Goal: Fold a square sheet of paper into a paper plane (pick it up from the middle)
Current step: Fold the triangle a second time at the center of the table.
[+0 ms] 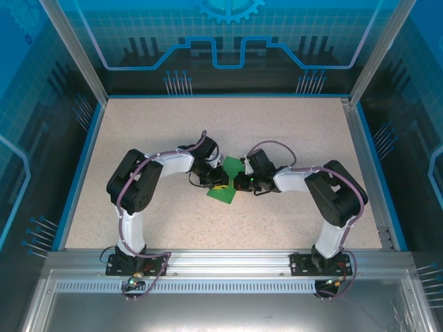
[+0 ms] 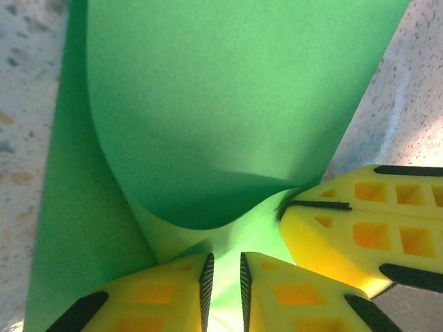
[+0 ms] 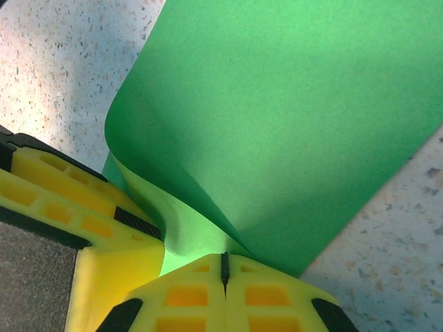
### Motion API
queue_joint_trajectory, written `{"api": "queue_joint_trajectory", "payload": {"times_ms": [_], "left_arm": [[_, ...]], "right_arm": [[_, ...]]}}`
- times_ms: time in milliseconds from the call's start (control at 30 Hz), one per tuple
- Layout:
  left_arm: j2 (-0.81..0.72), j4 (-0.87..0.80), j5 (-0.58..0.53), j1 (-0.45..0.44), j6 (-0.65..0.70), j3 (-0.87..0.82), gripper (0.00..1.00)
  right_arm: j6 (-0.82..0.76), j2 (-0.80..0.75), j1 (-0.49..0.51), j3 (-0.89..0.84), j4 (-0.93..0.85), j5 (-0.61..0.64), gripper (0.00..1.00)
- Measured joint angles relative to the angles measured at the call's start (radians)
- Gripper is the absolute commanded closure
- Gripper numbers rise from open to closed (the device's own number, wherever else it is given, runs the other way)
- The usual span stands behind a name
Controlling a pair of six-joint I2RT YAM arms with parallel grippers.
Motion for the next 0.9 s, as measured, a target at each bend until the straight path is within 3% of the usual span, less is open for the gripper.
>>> {"api": "queue_joint_trajectory", "payload": {"times_ms": [900], "left_arm": [[0.06, 0.011, -0.03, 0.028, -0.002, 0.089, 0.78]], "right_arm": [[-0.056, 0.0, 0.001, 0.002, -0.005, 0.018, 1.0]]}}
